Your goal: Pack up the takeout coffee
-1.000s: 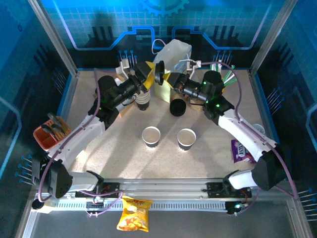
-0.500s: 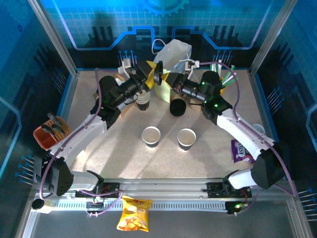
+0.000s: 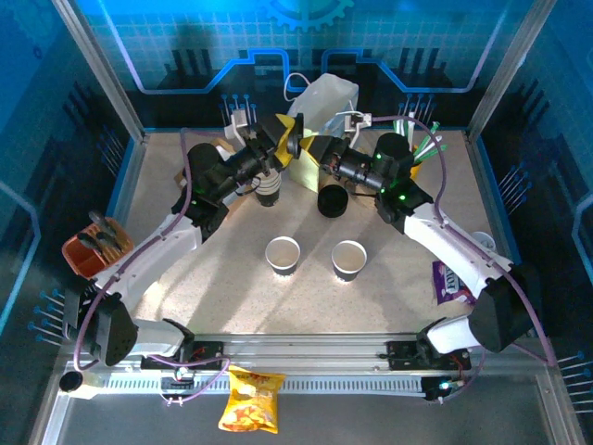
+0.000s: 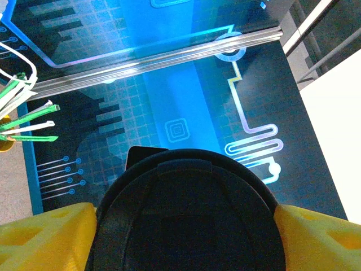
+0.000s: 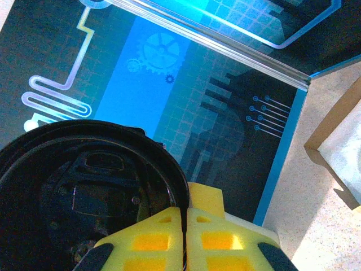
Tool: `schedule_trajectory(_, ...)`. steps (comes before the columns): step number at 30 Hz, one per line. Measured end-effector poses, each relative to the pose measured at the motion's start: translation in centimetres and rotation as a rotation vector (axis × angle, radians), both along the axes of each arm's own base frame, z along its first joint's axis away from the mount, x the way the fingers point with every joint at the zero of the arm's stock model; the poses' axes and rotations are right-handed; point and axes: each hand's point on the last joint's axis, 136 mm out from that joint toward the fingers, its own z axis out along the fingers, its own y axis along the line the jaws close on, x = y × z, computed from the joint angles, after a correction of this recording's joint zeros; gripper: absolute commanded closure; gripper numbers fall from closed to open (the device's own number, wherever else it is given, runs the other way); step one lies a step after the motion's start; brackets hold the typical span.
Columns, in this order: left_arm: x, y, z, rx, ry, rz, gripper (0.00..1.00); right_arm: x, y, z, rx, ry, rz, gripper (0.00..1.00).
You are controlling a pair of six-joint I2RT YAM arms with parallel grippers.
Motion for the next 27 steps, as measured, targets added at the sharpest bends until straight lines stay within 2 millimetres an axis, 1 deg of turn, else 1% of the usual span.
schedule_trajectory(9,0.4,0.3,-0.4,-0.004,0.015,0.022,0.30,0.5,0.3,-0.5,0.002,0.010,0.000,0.90)
schedule_trajectory(13,0.6,0.4,-0.6,-0.009,0.023,0.031,0.31,0.6,0.4,-0.7,0.003,0.010,-0.002,0.87)
schedule_trajectory(15,0.6,0.4,-0.6,-0.009,0.025,0.032,0.31,0.7,0.4,-0.7,0.004,0.012,-0.002,0.84)
schedule_trajectory(19,0.6,0.4,-0.8,-0.015,0.034,0.029,0.31,0.7,0.4,-0.7,0.007,0.017,-0.002,0.75)
schedule_trajectory(22,0.8,0.7,-1.2,-0.010,0.040,0.036,0.31,0.7,0.3,-1.3,0.003,0.023,-0.003,0.67)
schedule_trajectory(25,1.5,1.6,-2.6,0.018,0.051,0.068,0.32,0.8,-0.2,-2.6,-0.015,0.041,-0.018,0.59)
schedule_trajectory(27,1.8,2.4,-4.4,0.055,0.072,0.095,0.32,1.0,-1.2,-3.7,-0.035,0.057,-0.045,0.56)
